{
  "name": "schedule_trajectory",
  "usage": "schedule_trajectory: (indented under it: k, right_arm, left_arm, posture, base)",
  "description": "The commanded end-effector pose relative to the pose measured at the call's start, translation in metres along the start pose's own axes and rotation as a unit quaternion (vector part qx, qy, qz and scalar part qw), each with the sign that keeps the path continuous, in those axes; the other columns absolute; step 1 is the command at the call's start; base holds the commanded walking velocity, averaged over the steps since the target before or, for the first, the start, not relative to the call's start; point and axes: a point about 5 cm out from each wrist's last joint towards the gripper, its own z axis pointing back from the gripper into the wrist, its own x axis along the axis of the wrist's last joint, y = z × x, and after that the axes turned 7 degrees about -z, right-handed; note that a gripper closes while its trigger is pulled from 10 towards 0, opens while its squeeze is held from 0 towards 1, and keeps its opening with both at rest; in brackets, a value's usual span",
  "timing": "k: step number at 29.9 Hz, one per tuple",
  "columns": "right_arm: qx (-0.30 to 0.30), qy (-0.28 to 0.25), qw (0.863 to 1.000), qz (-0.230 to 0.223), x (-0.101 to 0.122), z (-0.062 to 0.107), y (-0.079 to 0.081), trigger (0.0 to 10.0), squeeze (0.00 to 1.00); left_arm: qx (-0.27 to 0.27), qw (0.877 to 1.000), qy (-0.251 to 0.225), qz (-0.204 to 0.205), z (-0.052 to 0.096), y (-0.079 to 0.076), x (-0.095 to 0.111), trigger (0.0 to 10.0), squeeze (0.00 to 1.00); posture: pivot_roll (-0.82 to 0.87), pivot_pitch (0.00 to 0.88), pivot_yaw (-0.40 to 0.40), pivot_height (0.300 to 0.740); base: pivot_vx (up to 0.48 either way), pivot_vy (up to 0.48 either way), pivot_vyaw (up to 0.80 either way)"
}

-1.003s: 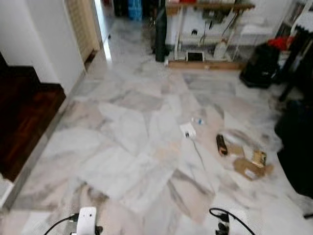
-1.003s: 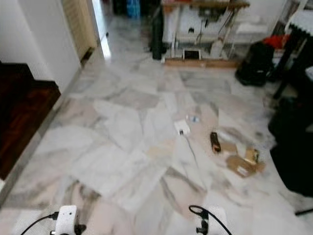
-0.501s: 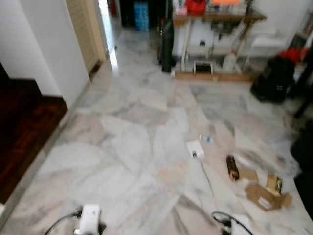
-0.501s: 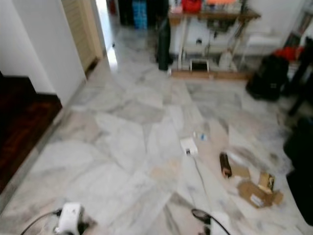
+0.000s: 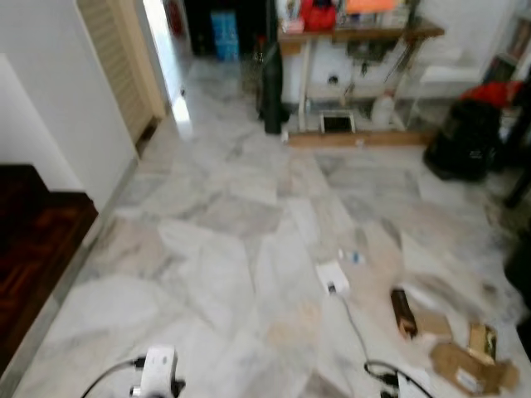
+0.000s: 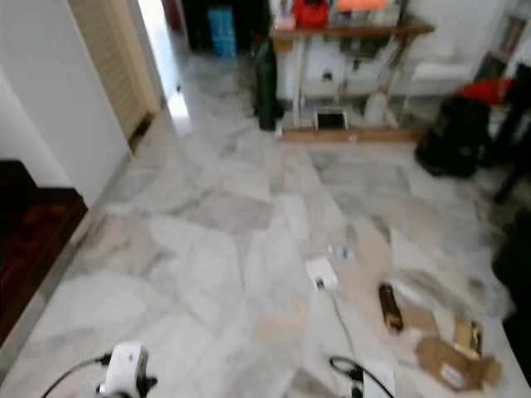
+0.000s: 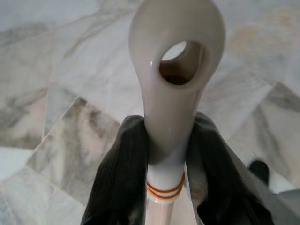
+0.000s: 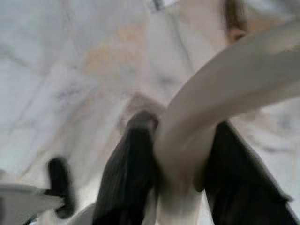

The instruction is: Sweep floor

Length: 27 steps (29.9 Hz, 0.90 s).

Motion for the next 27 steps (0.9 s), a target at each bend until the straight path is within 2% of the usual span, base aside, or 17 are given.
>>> schedule_trajectory:
  k: [1, 11, 12, 23, 27]
  right_arm:
    - [-0.006, -0.011, 1.0, -0.005, 0.0043, -0.0001, -0.0038, 10.0, 0.0]
    - [-0.002, -0.012, 1.0, -0.009, 0.0043, -0.0004, -0.0014, 10.0, 0.0]
    - [0.0, -0.014, 1.0, 0.002, 0.0051, -0.0006, -0.0007, 10.0, 0.0]
    - [0.009, -0.018, 1.0, 0.003, 0.007, -0.001, 0.0011, 10.0, 0.0]
    - [0.009, -0.017, 1.0, -0.009, 0.0064, -0.0009, 0.0009, 10.0, 0.0]
  left_arm:
    - [-0.001, 1.0, -0.008, 0.002, -0.001, -0.0012, 0.0047, 10.0, 0.0]
    - [0.003, 1.0, -0.004, 0.008, -0.0002, 0.0007, 0.0012, 10.0, 0.0]
    - [0.004, 1.0, -0.004, 0.009, -0.0001, 0.001, 0.0011, 10.0, 0.0]
    - [0.006, 1.0, -0.003, 0.012, -0.0001, 0.0013, 0.0007, 10.0, 0.0]
    - [0.006, 1.0, -0.003, 0.012, -0.0001, 0.0012, 0.001, 10.0, 0.0]
  posture:
    - [-0.12, 0.0, 0.017, 0.74]
    - [-0.12, 0.0, 0.014, 0.74]
    - [-0.12, 0.0, 0.013, 0.74]
    - [-0.12, 0.0, 0.009, 0.74]
    - [-0.12, 0.0, 0.009, 0.74]
  base:
    - [0.48, 0.0, 0.0]
    - [0.48, 0.0, 0.0]
    - [0.48, 0.0, 0.0]
    - [0.48, 0.0, 0.69]
    - [0.48, 0.0, 0.0]
